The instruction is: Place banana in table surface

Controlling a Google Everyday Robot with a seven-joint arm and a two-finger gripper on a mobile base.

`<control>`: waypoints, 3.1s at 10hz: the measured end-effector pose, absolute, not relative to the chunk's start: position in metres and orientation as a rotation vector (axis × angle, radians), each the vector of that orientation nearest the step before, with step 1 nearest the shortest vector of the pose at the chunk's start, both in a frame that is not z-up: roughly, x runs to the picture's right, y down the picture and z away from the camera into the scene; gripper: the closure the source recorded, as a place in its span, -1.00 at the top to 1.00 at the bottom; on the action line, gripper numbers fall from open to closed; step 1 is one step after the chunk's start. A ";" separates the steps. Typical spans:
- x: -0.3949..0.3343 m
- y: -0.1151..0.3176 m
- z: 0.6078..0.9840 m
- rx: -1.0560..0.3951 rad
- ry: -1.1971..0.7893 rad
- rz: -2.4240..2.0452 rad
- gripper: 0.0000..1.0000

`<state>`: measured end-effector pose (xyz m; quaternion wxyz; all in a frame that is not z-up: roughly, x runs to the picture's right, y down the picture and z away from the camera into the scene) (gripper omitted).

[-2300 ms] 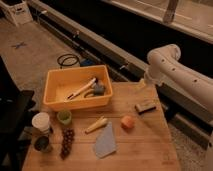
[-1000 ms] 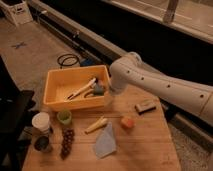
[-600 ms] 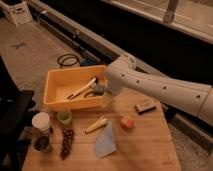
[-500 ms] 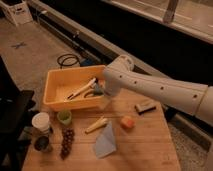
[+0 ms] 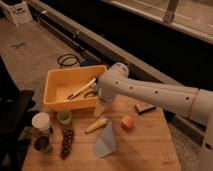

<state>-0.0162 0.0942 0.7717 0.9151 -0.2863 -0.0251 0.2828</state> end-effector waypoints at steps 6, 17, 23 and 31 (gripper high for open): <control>-0.067 0.149 0.781 -0.766 -0.151 0.471 0.60; -0.062 0.187 0.814 -0.861 -0.110 0.474 0.60; -0.027 0.213 0.833 -0.896 -0.079 0.617 0.59; -0.022 0.213 0.831 -0.897 -0.065 0.614 -0.93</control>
